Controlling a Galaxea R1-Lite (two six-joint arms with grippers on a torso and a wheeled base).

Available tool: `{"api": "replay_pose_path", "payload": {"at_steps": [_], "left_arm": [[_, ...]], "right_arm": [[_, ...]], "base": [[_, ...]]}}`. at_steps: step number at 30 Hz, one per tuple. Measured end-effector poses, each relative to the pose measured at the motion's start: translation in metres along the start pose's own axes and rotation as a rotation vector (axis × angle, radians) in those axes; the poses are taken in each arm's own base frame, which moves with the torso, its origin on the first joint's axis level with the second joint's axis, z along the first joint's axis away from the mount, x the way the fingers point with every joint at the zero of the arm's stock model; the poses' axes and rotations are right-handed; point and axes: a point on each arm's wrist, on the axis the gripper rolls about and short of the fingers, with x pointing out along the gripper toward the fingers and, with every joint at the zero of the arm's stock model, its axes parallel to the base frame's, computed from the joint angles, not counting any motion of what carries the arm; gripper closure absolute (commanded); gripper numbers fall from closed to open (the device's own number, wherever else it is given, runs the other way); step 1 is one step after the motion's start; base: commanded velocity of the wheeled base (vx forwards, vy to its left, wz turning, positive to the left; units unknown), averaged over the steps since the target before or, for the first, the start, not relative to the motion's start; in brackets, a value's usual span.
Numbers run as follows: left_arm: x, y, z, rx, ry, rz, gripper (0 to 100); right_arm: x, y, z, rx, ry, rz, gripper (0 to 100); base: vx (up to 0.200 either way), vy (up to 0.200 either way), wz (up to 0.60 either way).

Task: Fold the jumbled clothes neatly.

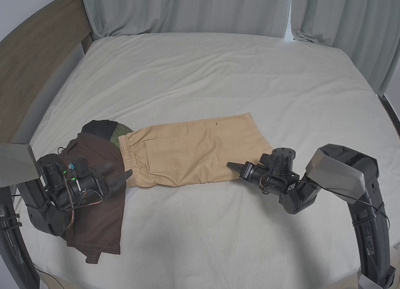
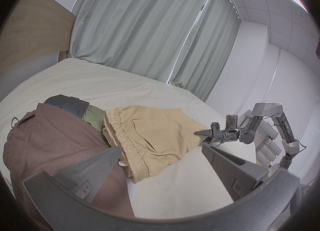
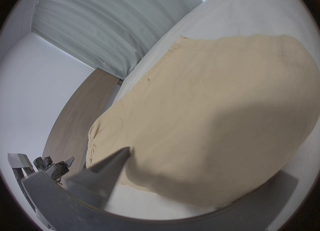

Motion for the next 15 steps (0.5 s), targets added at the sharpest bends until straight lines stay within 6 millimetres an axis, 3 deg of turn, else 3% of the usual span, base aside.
{"api": "replay_pose_path", "payload": {"at_steps": [15], "left_arm": [[0.0006,0.0003,-0.0011,-0.018,0.003,0.000,0]], "right_arm": [[-0.0069,-0.0027,-0.0070,-0.042,0.026,-0.016,100]], "base": [[0.000,0.000,0.00]]}}
